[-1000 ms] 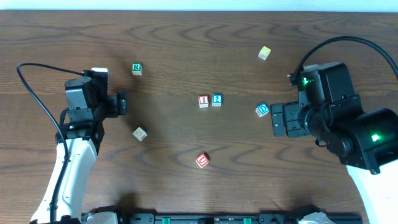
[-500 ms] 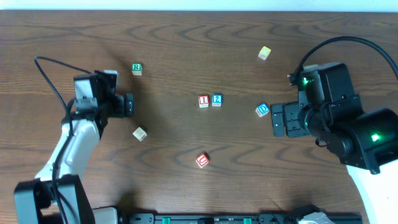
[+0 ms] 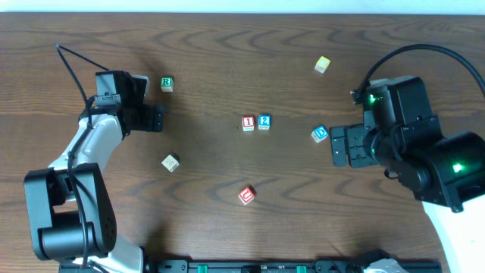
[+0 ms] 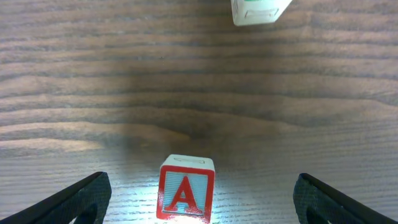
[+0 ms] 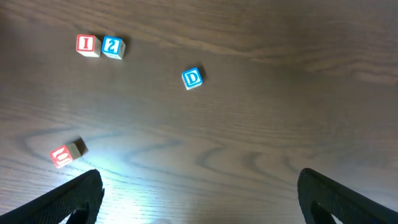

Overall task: Spell out Ai2
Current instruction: 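Reach the left gripper to the red A block, then close the left gripper on the red A block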

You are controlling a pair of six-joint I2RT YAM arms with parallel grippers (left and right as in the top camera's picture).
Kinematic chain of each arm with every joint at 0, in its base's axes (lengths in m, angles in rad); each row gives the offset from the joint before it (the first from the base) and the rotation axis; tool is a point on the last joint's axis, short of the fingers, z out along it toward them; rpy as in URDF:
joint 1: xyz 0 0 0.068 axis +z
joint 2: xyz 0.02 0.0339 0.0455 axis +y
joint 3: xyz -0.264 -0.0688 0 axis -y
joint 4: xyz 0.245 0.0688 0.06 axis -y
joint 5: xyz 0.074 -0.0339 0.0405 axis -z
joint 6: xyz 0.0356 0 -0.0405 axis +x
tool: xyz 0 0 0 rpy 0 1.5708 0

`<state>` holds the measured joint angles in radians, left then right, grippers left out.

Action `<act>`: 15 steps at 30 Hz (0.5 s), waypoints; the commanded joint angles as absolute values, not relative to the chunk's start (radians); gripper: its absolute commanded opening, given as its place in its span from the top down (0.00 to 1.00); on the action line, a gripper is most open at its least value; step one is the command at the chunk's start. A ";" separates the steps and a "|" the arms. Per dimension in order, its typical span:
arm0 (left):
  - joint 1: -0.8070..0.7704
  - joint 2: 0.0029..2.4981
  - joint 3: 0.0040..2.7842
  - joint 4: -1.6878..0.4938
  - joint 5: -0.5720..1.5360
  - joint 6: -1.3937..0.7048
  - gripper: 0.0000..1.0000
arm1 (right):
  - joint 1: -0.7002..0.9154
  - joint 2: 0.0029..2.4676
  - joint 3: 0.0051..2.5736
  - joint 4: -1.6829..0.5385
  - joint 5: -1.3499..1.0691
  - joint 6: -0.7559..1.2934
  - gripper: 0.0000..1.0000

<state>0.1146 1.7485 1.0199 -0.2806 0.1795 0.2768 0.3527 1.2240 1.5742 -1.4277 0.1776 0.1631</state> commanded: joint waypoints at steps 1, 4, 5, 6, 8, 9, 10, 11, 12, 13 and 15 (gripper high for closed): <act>0.120 1.782 1.042 -0.284 0.173 0.312 0.05 | 0.347 1.224 1.574 -1.429 0.191 0.149 0.01; 0.120 1.811 1.042 -0.285 0.174 0.311 0.05 | 0.347 1.224 1.574 -1.428 0.191 0.149 0.01; 0.120 1.818 1.042 -0.285 0.173 0.311 0.04 | 0.347 1.224 1.574 -1.428 0.191 0.149 0.01; 0.120 1.820 1.042 -0.285 0.173 0.311 0.01 | 0.347 1.224 1.574 -1.429 0.191 0.149 0.01; 0.120 1.824 1.042 -0.284 0.166 0.311 0.12 | 0.347 1.224 1.574 -1.428 0.191 0.149 0.01; 0.120 1.826 1.042 -0.284 0.153 0.311 0.17 | 0.347 1.224 1.574 -1.428 0.191 0.149 0.01; 0.120 1.826 1.042 -0.284 0.141 0.312 0.20 | 0.347 1.224 1.574 -1.429 0.191 0.149 0.01; 0.120 1.826 1.042 -0.283 0.131 0.312 0.20 | 0.347 1.224 1.574 -1.428 0.191 0.149 0.01; 0.120 1.826 1.042 -0.280 0.120 0.312 0.23 | 0.347 1.224 1.574 -1.429 0.191 0.149 0.01; 0.120 1.826 1.042 -0.279 0.107 0.316 0.22 | 0.347 1.224 1.574 -1.428 0.191 0.149 0.01; 0.120 1.826 1.042 -0.280 0.096 0.318 0.23 | 0.347 1.224 1.574 -1.428 0.191 0.149 0.01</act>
